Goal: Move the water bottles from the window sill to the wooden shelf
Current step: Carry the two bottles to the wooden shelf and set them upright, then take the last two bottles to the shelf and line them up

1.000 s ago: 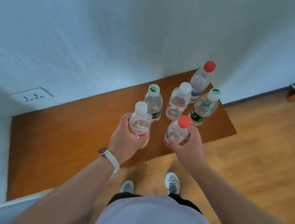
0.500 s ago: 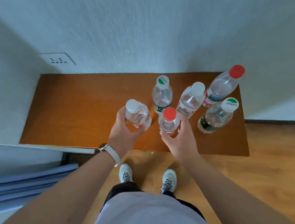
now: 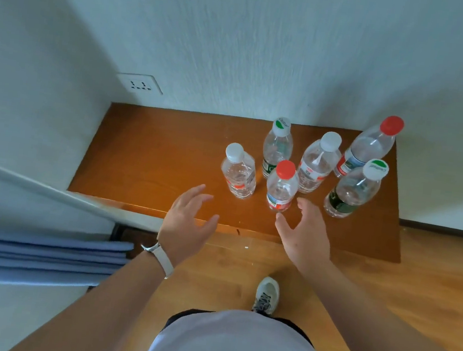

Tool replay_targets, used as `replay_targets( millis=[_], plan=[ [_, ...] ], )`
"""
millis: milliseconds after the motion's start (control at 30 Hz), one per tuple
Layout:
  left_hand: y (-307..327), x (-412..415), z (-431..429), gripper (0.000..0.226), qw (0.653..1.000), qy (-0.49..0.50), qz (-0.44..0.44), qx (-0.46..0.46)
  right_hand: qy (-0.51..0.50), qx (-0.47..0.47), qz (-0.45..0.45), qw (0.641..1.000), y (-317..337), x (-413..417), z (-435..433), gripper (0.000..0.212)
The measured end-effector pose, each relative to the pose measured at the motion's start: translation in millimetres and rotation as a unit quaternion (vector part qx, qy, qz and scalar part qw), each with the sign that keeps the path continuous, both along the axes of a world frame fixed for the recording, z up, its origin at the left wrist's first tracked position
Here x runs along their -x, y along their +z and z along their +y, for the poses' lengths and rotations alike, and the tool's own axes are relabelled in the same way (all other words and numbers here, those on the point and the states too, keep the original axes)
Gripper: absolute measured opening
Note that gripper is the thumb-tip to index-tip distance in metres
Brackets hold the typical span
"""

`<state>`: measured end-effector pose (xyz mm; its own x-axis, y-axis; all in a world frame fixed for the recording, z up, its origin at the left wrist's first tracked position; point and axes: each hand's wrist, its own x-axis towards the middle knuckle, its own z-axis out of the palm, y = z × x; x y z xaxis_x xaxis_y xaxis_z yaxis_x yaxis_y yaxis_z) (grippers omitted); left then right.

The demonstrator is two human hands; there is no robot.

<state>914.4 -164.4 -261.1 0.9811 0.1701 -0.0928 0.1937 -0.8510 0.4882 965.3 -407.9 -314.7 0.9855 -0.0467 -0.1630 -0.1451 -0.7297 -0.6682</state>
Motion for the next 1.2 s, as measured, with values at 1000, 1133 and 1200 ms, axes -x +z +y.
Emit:
replay_targets(
  millis=[1000, 1133, 1200],
  plan=[
    [88.2, 528.2, 268.2, 0.042, 0.903, 0.366, -0.101, -0.201, 0.681, 0.04, -0.347, 0.643, 163.4, 353.6, 424.9, 0.048],
    [96.6, 597.6, 278.6, 0.043, 0.857, 0.463, -0.091, -0.207, 0.728, 0.0, -0.359, 0.584, 170.4, 411.8, 471.9, 0.045],
    [100.0, 624.4, 281.7, 0.042, 0.834, 0.502, -0.091, -0.211, 0.748, -0.017, -0.359, 0.557, 174.8, 434.9, 494.7, 0.045]
  ],
)
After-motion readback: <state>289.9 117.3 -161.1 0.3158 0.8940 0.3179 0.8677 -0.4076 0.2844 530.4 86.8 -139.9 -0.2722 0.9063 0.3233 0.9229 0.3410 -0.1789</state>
